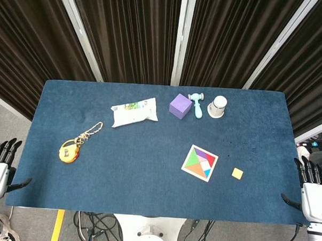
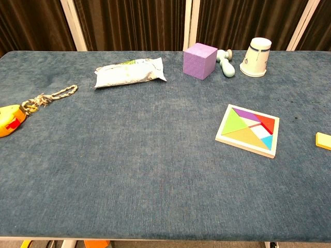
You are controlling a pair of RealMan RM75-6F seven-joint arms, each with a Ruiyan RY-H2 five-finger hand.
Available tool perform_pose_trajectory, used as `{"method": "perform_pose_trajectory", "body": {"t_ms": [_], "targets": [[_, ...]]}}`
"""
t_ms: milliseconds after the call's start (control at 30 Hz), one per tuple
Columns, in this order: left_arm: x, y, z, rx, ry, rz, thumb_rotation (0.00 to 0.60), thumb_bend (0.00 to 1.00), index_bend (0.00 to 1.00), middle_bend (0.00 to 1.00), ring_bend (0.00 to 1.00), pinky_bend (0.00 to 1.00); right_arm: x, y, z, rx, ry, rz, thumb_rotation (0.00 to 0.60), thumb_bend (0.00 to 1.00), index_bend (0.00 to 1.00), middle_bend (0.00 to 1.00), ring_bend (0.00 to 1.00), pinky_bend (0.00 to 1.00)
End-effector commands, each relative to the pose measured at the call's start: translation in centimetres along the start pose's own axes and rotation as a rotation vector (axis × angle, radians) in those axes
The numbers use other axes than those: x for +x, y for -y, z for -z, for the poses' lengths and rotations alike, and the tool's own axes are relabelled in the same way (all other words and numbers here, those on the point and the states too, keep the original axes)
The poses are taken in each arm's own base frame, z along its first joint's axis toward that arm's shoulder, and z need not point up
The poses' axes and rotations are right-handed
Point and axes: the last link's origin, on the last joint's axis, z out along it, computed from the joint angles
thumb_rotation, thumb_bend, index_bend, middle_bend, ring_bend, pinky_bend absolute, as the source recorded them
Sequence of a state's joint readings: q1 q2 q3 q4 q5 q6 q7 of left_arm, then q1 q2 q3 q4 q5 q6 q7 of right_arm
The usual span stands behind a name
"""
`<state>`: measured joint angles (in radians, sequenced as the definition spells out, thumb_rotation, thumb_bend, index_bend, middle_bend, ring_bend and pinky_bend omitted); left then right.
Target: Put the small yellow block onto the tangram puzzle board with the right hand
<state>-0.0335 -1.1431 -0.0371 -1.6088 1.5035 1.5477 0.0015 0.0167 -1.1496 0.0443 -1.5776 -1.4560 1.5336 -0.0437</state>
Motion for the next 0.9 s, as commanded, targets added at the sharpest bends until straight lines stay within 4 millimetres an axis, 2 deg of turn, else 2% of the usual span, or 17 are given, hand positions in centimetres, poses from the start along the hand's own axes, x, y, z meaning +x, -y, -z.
{"method": "perform_pose_trajectory", "body": {"t_ms": [33,267,433,633,900], "targets": [[-0.1,-0.1,0.0,-0.003,0.002,-0.001,0.600,0.00,0.07,0.02,0.00,0.04,-0.1,0.0,0.0,0.002,0.003,0.005,0.600,0.00,0.00,0.00,0.00,0.00],[-0.2,-0.5,-0.2,-0.010,-0.001,0.007,0.600,0.00,0.07,0.02,0.00,0.04,-0.9,0.4,0.1,0.022,0.060,0.018,0.600,0.00,0.00,0.00,0.00,0.00],[-0.6,-0.9,0.0,-0.032,0.009,0.007,0.600,0.00,0.07,0.02,0.00,0.03,-2.4,1.5,-0.5,0.075,0.135,0.070,0.600,0.00,0.00,0.00,0.00,0.00],[-0.6,-0.8,0.0,-0.037,0.010,0.005,0.600,0.00,0.07,0.02,0.00,0.03,-3.6,2.8,-3.4,0.153,0.217,0.187,0.600,0.00,0.00,0.00,0.00,0.00],[-0.7,-0.8,0.1,-0.041,0.022,-0.001,0.600,0.00,0.07,0.02,0.00,0.03,-6.2,5.4,-7.1,0.213,0.316,0.227,0.600,0.00,0.00,0.00,0.00,0.00]]}}
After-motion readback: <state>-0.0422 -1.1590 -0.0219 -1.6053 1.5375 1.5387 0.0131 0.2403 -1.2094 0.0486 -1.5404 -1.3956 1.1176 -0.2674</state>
